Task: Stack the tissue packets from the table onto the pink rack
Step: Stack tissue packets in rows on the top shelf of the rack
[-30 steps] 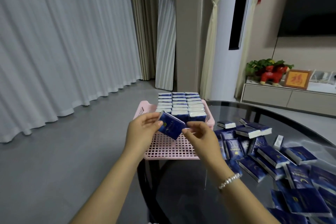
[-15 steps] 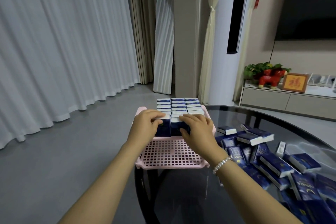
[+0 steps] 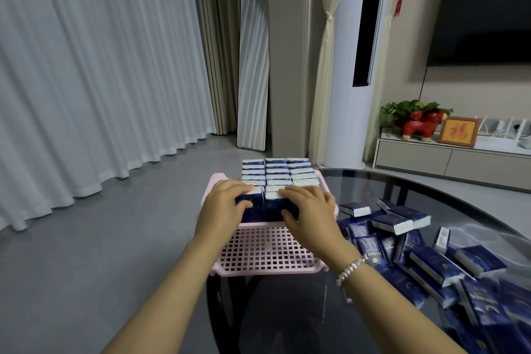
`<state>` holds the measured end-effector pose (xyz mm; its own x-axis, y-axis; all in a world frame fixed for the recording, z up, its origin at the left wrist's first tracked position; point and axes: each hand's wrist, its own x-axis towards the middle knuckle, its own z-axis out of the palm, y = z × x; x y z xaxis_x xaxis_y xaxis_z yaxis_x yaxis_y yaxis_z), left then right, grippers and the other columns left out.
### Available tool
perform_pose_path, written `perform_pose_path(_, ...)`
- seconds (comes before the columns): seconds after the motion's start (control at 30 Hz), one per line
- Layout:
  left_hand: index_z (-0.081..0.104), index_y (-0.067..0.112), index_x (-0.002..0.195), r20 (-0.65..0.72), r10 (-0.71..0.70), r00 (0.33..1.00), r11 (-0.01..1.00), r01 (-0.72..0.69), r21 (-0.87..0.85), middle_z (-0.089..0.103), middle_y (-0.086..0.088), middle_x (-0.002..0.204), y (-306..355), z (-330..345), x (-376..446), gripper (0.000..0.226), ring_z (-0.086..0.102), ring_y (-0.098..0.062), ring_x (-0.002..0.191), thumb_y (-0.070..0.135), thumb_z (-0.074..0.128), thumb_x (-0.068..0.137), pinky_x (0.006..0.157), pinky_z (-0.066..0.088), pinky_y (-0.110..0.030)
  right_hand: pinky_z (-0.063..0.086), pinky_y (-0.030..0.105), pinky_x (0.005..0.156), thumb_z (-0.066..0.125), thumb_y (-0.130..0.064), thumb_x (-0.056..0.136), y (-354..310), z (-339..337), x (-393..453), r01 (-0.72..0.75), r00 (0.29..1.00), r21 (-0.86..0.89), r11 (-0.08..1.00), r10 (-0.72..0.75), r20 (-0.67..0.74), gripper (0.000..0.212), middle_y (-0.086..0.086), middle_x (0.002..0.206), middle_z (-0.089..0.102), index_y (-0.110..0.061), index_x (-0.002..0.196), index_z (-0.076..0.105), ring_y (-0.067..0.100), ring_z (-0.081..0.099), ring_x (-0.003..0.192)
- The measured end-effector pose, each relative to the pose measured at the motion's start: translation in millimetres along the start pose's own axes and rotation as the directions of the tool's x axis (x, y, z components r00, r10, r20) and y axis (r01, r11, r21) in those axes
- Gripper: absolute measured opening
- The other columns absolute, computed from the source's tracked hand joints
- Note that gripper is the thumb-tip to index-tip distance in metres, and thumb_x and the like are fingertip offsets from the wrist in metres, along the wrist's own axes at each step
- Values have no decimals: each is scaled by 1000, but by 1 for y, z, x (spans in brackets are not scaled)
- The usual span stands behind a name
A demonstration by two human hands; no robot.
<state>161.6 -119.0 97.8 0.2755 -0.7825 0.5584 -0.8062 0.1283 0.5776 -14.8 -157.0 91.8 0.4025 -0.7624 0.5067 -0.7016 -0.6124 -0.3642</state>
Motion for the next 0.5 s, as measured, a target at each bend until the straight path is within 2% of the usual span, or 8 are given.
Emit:
perform_pose_path(0.1, 71, 12, 110, 39, 19, 999, 998, -21, 52, 64, 1, 117, -5, 8, -1, 32, 52, -13, 118, 4, 71, 79, 102, 33, -19, 7, 23, 100, 52, -28, 91, 1, 1, 1, 0, 1000, -5, 1000, 0, -8, 41, -14, 141, 46, -29, 132, 50, 9, 33, 128)
perform_pose_path(0.3, 66, 13, 119, 69, -3, 998, 1000, 2, 7, 57, -1, 127, -8, 13, -2, 38, 42, -3, 119, 5, 69, 82, 101, 25, -12, 9, 25, 101, 52, -28, 91, 0, 2, 1, 4, 1000, -27, 1000, -5, -17, 40, -13, 140, 47, -29, 131, 52, 11, 35, 127)
perform_pose_path(0.43, 57, 19, 131, 91, -9, 996, 999, 4, 51, 47, 1, 138, -6, 11, -4, 48, 38, -13, 131, 13, 69, 84, 105, 23, -17, 8, 27, 105, 51, -28, 92, 0, 3, -2, 26, 999, -32, 999, -26, -24, 42, -10, 144, 44, -28, 134, 48, 13, 31, 132)
perform_pose_path(0.5, 41, 24, 143, 79, -20, 997, 993, 10, 121, 42, 5, 144, -6, 7, -10, 64, 32, -14, 136, 24, 68, 85, 110, 21, -23, 3, 29, 111, 51, -27, 92, 3, 5, -6, 36, 999, -35, 999, -37, -25, 47, -8, 148, 38, -29, 138, 42, 15, 23, 139)
